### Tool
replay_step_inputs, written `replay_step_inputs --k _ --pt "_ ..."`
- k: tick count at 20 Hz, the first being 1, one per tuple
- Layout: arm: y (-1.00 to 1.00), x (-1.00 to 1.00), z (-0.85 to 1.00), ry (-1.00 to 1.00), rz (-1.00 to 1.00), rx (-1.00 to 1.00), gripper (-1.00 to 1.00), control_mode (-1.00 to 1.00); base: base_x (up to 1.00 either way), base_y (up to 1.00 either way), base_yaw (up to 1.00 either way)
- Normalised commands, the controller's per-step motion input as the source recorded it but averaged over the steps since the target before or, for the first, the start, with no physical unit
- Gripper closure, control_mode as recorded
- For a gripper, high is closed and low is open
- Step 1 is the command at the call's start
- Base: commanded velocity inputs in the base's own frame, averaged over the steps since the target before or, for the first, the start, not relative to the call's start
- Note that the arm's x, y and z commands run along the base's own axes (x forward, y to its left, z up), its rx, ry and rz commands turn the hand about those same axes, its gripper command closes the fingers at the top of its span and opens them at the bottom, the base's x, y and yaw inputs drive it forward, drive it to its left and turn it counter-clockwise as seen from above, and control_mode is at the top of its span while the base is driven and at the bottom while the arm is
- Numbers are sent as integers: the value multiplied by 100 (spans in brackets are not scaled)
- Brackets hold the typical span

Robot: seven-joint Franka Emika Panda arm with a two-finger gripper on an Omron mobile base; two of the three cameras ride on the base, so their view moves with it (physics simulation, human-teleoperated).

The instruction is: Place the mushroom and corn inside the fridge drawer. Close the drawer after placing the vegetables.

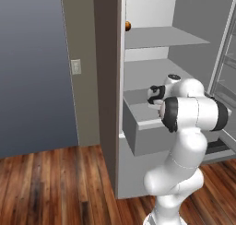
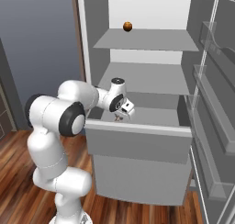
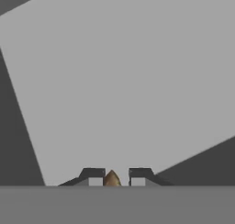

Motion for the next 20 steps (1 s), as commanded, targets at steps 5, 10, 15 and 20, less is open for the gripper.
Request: replay_step_inputs --k 5,10,15,20 --pt "0 -97 -52 0 8 0 100 -100 0 0 0" --pt "0 -78 -6 0 5 0 100 -100 0 0 0" --pt "-2 92 33 15 1 0 100 -100 0 0 0" --pt "0 3 -50 5 5 0 100 -100 0 0 0"
